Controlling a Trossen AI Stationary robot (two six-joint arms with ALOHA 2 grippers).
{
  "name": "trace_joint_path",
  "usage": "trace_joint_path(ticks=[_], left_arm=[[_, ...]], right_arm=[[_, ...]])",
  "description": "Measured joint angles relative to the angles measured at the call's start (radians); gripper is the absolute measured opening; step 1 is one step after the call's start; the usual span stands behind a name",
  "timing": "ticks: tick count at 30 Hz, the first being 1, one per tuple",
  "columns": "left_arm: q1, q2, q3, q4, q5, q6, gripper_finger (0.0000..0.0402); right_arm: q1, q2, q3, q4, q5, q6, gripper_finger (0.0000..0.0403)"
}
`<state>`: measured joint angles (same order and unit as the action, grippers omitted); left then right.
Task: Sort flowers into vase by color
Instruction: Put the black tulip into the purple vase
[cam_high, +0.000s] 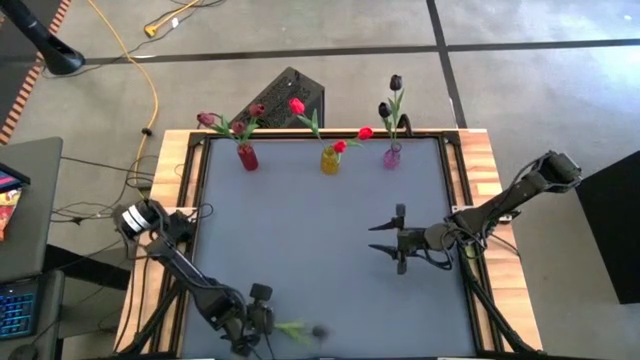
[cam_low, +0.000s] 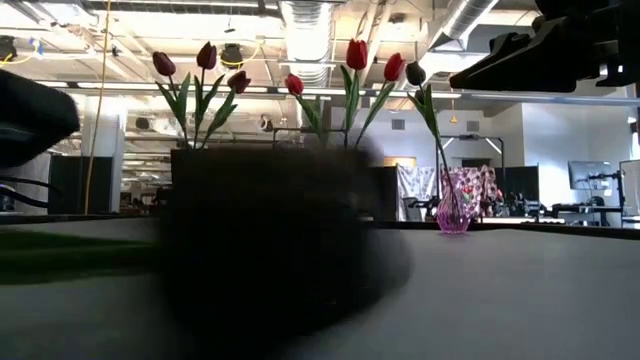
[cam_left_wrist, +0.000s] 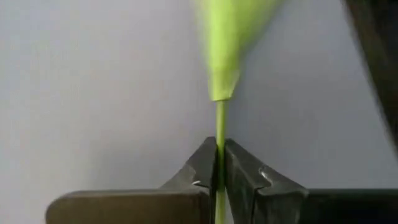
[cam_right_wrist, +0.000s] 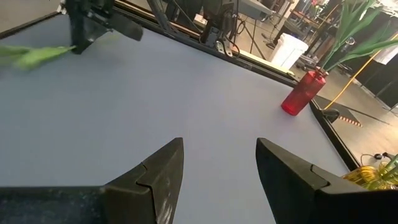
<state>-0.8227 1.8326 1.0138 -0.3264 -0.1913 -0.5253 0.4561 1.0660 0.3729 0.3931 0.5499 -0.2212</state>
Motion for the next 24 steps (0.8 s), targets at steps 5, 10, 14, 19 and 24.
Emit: trace_joint_path(ticks=[5,10,14,19,24], left_arm=[[0.059,-0.105,-0.002,-0.071,-0.024,0.043,0.0003],[0.103,-0.250,-0.001,-0.210,-0.180,0.047,0.0001],[0.125,-0.358,-0.001,-0.234,-0.356,0.064,0.0001],[0.167,-0.418,-0.077,-0.060,-0.475,0.139,0.0000],[0.256,-0.416,-0.229,0.303,-0.468,0.379,0.0000]], right_arm=[[0.002,0.000,0.000,0.006,0.000,0.001,0.0226],[0.002,0.000,0.000,0.005,0.000,0.003,0.0226],[0.002,0.000,0.000,0.005,0.001,0.014,0.0226],[0.002,0.000,0.000,0.005,-0.006,0.038,0.0226],[0.002,0.000,0.000,0.004,-0.082,0.038,0.0226]])
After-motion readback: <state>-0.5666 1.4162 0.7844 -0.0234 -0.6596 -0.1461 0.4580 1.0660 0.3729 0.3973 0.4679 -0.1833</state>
